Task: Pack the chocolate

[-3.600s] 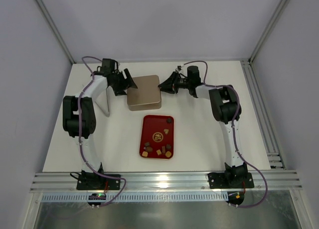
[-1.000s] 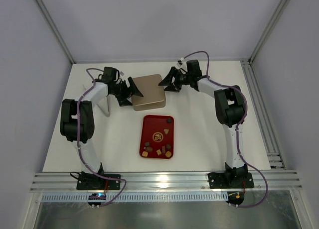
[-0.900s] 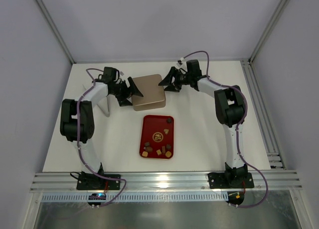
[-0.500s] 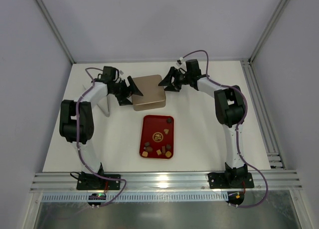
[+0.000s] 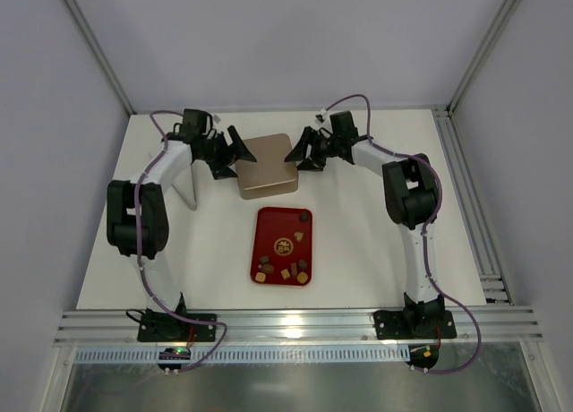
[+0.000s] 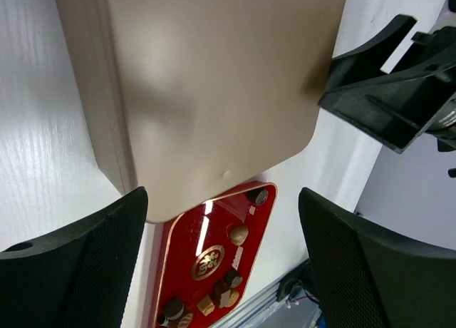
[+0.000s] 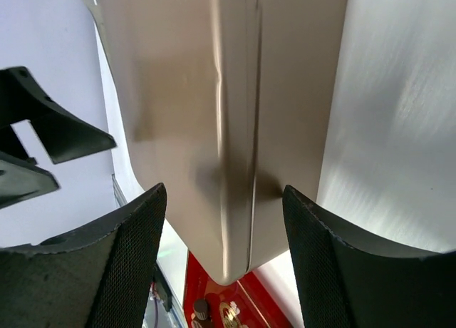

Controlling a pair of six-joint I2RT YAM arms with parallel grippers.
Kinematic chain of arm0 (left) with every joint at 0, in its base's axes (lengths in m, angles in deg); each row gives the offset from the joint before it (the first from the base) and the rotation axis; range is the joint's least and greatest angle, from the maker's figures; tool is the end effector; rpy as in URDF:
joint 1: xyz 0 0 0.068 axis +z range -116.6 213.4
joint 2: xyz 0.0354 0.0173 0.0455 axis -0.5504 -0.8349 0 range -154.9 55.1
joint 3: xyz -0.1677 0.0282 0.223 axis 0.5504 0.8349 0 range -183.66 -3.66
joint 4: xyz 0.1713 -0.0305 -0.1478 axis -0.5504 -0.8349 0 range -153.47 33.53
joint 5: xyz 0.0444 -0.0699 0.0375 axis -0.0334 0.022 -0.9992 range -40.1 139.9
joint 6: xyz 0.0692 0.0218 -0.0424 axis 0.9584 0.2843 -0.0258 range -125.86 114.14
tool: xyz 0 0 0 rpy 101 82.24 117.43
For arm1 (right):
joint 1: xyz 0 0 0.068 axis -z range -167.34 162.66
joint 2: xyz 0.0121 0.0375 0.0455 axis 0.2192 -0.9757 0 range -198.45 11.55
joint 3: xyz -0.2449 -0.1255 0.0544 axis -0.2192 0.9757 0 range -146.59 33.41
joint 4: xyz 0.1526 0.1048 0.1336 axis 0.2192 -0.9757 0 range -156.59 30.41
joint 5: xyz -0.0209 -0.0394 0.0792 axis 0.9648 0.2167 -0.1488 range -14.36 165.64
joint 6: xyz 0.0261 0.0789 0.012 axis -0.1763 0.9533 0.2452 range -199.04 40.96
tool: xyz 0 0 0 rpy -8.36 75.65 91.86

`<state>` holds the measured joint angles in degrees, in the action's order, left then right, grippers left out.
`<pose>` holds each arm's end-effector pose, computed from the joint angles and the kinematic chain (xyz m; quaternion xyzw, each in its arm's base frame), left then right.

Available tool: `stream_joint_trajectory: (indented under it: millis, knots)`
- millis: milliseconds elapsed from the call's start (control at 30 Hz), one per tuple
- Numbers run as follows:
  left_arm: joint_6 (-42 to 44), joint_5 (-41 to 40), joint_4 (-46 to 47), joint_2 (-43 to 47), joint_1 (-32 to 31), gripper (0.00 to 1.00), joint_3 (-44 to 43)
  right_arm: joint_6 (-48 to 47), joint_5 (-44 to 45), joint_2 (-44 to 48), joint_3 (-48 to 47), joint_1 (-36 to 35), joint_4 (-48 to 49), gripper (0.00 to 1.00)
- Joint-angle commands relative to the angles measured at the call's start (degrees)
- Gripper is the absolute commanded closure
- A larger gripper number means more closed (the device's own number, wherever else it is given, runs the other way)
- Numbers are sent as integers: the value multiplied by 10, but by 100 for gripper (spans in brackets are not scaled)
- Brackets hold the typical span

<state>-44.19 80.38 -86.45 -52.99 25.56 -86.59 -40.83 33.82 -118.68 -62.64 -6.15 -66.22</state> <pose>0.3891 -0.0912 0.2245 -0.1661 0.9089 -0.3440 0.1675 0.4574 0.2077 0.1690 -0.0033 0.8623 0.4708 0.1867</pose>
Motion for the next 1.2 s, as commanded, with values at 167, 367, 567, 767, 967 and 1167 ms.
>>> stream_joint_trajectory:
  millis: [167,367,567,767,967,1167]
  knots:
    - [31,-49,-39,-35,-1,16,-77,-25,21,-1,-3,-11,-29,36]
    - [43,-96,-60,-42,-1,17,-93,-36,30,3,2,-11,-37,36]
    - [60,-140,-80,-55,-2,16,-115,-39,32,2,0,-11,-44,36]
    - [63,-166,-88,-87,-1,16,-143,-44,33,6,6,-11,-49,40]
    - [61,-184,-97,-119,0,16,-177,-54,36,17,20,-11,-52,41]
    - [58,-206,-120,-157,3,16,-236,-65,32,16,15,-11,-64,37]
